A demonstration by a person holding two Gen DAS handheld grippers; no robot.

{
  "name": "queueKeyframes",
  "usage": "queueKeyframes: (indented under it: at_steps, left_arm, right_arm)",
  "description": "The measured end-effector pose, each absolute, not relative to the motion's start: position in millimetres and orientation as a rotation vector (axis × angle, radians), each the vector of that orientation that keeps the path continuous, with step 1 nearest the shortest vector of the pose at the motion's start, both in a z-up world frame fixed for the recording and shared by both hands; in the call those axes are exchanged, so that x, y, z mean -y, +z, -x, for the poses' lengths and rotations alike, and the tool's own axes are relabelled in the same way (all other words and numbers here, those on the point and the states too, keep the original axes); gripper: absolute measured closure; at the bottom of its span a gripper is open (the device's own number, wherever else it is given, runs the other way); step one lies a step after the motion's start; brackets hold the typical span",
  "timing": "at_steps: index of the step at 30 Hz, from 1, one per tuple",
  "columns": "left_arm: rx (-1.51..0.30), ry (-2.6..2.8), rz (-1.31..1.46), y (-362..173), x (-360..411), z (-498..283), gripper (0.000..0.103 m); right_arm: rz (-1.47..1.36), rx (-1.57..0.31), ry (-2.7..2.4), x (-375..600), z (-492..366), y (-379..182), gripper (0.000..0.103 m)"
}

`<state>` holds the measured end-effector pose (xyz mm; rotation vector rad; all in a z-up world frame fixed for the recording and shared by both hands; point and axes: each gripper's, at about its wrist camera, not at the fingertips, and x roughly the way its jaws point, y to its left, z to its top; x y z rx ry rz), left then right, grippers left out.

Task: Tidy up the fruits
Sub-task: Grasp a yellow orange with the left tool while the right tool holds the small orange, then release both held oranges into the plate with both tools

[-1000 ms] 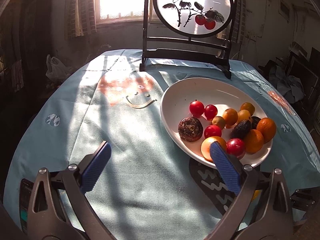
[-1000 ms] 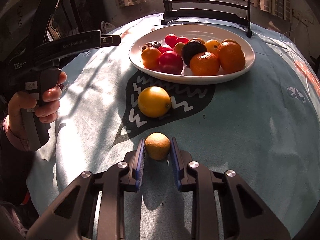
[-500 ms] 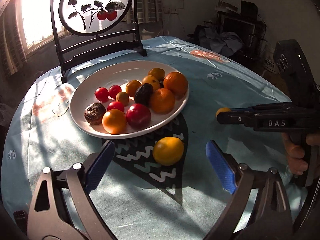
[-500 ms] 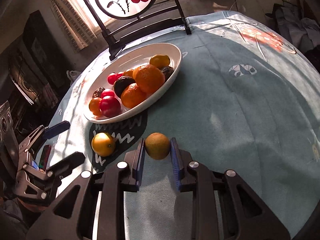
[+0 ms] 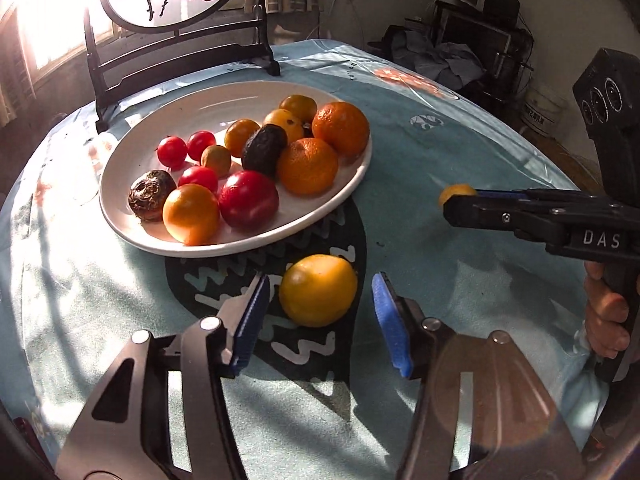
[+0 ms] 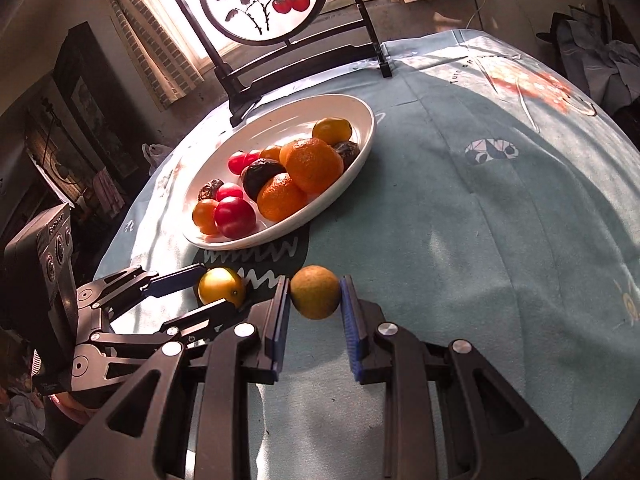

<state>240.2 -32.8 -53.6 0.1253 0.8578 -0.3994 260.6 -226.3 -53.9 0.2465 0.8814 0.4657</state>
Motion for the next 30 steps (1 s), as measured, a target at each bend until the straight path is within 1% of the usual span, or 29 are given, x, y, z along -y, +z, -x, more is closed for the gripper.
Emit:
queueKeyframes:
  at_steps: [4, 6, 9, 23, 30]
  left_arm:
    - [-0.867, -0.384, -0.148, -58.5, 37.2, -244.1, 0.051]
    - [-0.878, -0.380, -0.149, -60.9, 38.1, -246.7, 0.056]
    - [-0.889, -0.372, -0.155, -64.4, 38.7, -248.8, 0.061]
    - [-0.880, -0.391, -0.155, -62.1, 39.9, -241.7, 0.061]
    - [-0.809, -0.433, -0.091, -37.9, 30.6, -223.4, 0.061]
  right_arm:
    - [-0.247, -0.879, 0.466, 226.1, -260.3, -53.6, 0.078]
    - [-0.245, -0.878, 0.468, 225.6, -260.1, -53.3, 0.078]
    - [-0.238, -0.877, 0.469, 224.7, -259.9, -53.0, 0.078]
    - [-0.219, -0.877, 0.478, 221.8, -258.6, -54.2, 0.078]
    - [-0.184, -0.827, 0.535, 211.0, -250.1, -48.9, 0.078]
